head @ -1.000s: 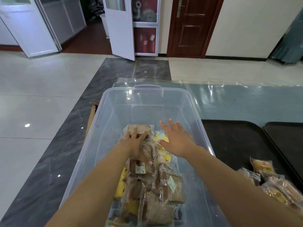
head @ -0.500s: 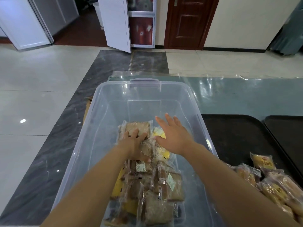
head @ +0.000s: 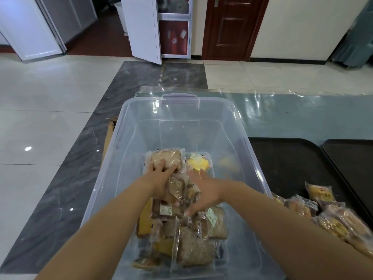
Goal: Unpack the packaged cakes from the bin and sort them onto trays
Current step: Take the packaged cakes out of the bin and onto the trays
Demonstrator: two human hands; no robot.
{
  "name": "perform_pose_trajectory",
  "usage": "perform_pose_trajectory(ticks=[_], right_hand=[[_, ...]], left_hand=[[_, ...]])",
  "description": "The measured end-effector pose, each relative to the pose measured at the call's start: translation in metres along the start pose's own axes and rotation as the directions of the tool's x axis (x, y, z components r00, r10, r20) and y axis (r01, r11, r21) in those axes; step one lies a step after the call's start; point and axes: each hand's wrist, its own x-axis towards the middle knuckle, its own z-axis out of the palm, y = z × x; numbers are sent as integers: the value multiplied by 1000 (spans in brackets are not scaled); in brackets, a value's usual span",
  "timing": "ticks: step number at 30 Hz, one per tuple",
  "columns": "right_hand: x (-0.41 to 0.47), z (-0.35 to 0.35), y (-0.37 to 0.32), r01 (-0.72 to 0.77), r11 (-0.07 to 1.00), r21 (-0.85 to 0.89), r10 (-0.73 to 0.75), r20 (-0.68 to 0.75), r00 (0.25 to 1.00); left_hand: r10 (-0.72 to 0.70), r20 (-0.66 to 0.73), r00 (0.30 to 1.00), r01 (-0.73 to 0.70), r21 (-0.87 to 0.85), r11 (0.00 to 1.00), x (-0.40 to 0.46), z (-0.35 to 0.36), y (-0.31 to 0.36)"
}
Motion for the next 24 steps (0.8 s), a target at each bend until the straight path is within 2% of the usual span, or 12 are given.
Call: perform_pose_trajectory(ticks=[2, 4, 8, 14, 19, 24], right_hand=[[1, 16, -1, -32, 999, -2, 32, 86, 996], [5, 30, 0, -62, 998, 6, 61, 98, 993], [14, 45, 2, -75, 992, 103, 70, 48, 996], [17, 46, 0, -70, 996, 50, 70, 8, 998], [17, 44, -2, -90, 996, -17, 88, -61, 994], [6, 32, -6, -56, 998, -32, 50, -163, 985]], left_hand=[[-22, -3, 1000, 22, 7, 1000, 2, 6, 0], [-10, -32, 999, 10, 9, 1000, 5, 9, -1], [12, -29, 999, -13, -32, 999, 9, 10, -2], [23, -26, 999, -25, -86, 996, 11, 7, 3], [47, -116, 992, -56, -69, 996, 17, 15, 2], [138, -236, 962, -136, 23, 990, 9, 10, 6]])
